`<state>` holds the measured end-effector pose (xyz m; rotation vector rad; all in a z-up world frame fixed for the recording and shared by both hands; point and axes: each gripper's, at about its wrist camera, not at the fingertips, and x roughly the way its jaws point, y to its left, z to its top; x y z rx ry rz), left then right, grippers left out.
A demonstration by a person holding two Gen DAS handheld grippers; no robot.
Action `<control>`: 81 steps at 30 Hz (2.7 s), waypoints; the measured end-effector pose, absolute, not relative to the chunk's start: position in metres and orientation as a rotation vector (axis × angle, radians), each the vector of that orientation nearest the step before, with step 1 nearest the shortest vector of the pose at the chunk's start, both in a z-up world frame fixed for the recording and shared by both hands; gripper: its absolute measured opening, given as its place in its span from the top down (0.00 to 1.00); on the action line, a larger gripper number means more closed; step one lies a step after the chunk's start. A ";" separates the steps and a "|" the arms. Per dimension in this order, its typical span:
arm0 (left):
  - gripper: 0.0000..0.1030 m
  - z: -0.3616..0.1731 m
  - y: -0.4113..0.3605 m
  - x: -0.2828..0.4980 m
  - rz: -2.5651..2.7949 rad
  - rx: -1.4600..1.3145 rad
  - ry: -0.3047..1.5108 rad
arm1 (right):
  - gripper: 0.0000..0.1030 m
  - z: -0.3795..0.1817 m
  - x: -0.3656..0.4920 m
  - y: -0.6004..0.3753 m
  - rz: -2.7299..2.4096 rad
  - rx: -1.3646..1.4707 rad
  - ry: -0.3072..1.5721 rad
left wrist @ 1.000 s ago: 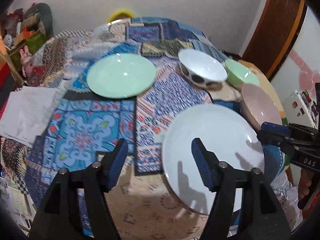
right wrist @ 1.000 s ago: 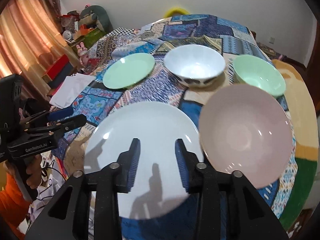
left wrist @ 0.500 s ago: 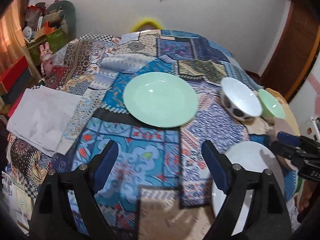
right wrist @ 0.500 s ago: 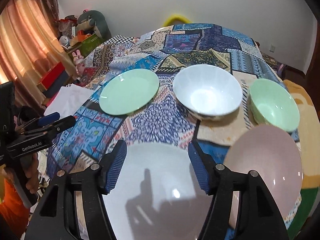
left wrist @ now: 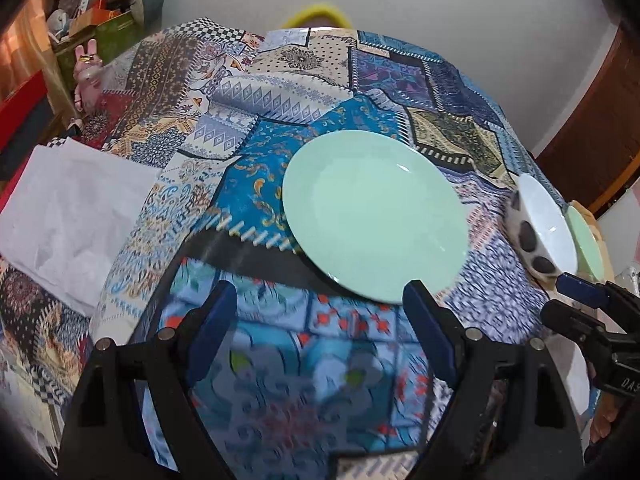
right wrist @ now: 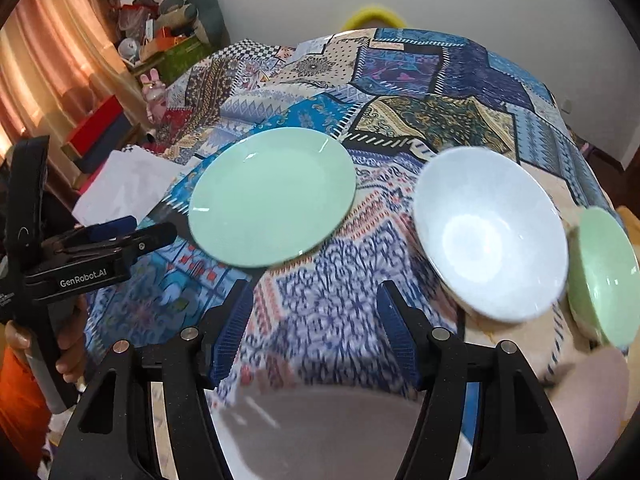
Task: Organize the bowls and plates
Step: 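Grasp the mint green plate rim with the left tool while the right tool grasps it too, then lift the mint green plate off the cover with both tools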
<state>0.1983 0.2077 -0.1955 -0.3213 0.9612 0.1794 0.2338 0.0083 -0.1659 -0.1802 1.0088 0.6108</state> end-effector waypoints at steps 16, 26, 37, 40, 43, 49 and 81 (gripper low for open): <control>0.41 -0.237 0.234 0.252 0.175 -0.254 0.995 | 0.68 -0.209 0.285 0.040 0.569 -0.151 1.172; 0.62 -0.240 0.222 0.264 0.092 -0.192 0.964 | 0.68 -0.213 0.289 0.046 0.569 -0.151 1.194; 0.62 -0.231 0.217 0.213 0.074 -0.215 1.015 | 0.69 -0.208 0.251 0.042 0.694 -0.231 1.237; 0.63 -0.229 0.216 0.184 0.058 -0.241 1.031 | 0.69 -0.205 0.231 0.040 0.755 -0.263 1.254; 0.63 -0.229 0.212 0.154 0.048 -0.262 1.037 | 0.69 -0.206 0.216 0.044 0.799 -0.281 1.275; 0.63 -0.224 0.201 0.120 0.019 -0.272 1.046 | 0.69 -0.206 0.209 0.039 0.796 -0.292 1.272; 0.68 -0.224 0.224 0.126 -0.004 -0.407 1.057 | 0.71 -0.200 0.218 0.045 0.774 -0.278 1.211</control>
